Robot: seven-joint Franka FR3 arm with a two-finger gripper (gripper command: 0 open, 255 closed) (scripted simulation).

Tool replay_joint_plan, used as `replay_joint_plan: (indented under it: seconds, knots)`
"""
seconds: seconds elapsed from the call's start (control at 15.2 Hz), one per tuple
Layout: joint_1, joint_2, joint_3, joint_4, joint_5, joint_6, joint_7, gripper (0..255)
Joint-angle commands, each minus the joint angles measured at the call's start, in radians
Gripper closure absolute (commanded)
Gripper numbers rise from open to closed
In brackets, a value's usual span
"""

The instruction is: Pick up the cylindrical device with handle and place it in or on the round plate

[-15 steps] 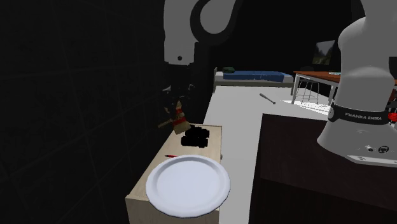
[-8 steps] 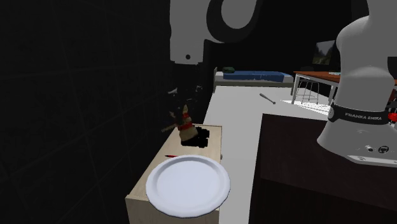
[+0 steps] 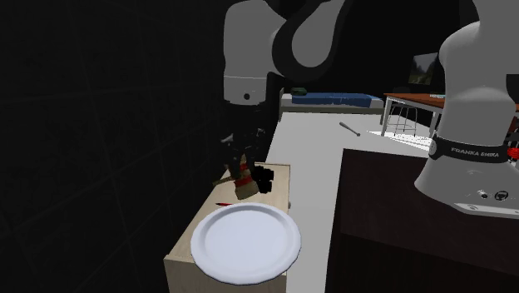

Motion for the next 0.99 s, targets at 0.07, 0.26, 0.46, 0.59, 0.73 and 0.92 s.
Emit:
replay_joint_plan:
  seconds: [0.07,0.26,0.46,0.59,0.73,0.92]
  knots:
    - [0.008,0.043,-0.012,0.005,-0.022,0.037,0.016,255]
    - [0.018,0.084,-0.026,0.011,-0.042,0.072,0.032,255]
    - [0.029,0.126,-0.042,0.018,-0.062,0.106,0.048,255]
    - [0.038,0.154,-0.053,0.025,-0.073,0.129,0.057,255]
    - [0.043,0.172,-0.060,0.029,-0.080,0.142,0.063,255]
    - [0.043,0.172,-0.060,0.029,-0.080,0.142,0.063,255]
